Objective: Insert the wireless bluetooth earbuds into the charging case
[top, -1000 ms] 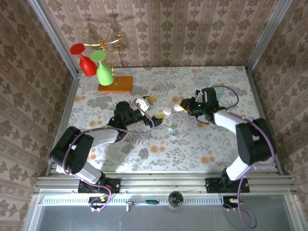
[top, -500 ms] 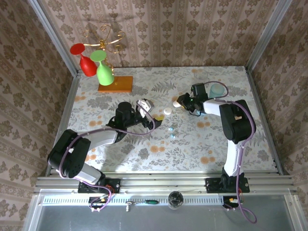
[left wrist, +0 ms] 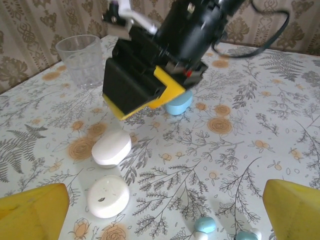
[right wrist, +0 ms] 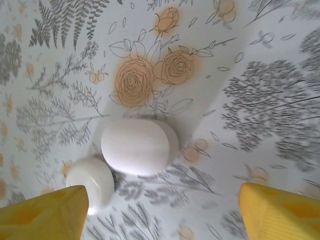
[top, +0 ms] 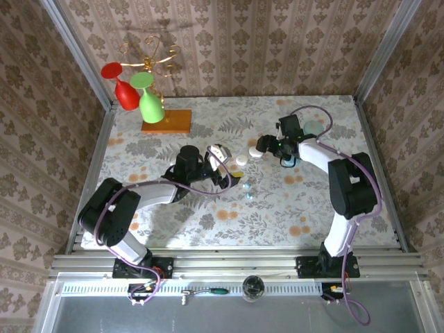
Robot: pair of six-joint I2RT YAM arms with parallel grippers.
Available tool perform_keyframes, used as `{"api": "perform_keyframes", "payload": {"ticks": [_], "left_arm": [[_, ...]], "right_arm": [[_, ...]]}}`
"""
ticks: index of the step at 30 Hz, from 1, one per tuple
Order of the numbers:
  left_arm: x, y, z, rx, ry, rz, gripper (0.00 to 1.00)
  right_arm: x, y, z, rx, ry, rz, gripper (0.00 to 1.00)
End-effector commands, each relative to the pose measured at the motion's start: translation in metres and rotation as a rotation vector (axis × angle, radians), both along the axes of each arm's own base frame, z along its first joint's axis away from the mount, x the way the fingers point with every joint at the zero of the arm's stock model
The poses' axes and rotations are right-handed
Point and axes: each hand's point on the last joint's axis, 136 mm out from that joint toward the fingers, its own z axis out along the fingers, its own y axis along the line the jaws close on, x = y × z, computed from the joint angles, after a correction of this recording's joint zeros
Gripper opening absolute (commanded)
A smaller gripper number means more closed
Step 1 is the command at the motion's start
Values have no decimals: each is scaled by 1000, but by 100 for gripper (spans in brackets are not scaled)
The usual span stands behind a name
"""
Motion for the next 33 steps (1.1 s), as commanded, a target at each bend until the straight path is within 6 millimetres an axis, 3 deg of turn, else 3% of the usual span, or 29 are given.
{"api": "perform_keyframes", "payload": {"ticks": [1,5,9,17,26,33], "left_arm": [[-2,-8,12,-22,-55,-49,100],[-4,-8,9,-11,-60,-62,100],[-5,-8,9,-13,-60,-70,100],[-10,-8,9,-18,-61,-78,100],[-13,-7,10,-27,-67,-85,100],[-13,-10,11,-36,-63,-91,100]], "right_arm": [[-27,-30,16,-302,39,206,84],[-46,-56,26,-531,118,376,86],[-53,-81,31,-755,227,500,90],[-55,-76,13,-863,382,773,89],[-30,-79,-16,-924,461,807,78],[-15,-79,-33,-948,485,849,75]]}}
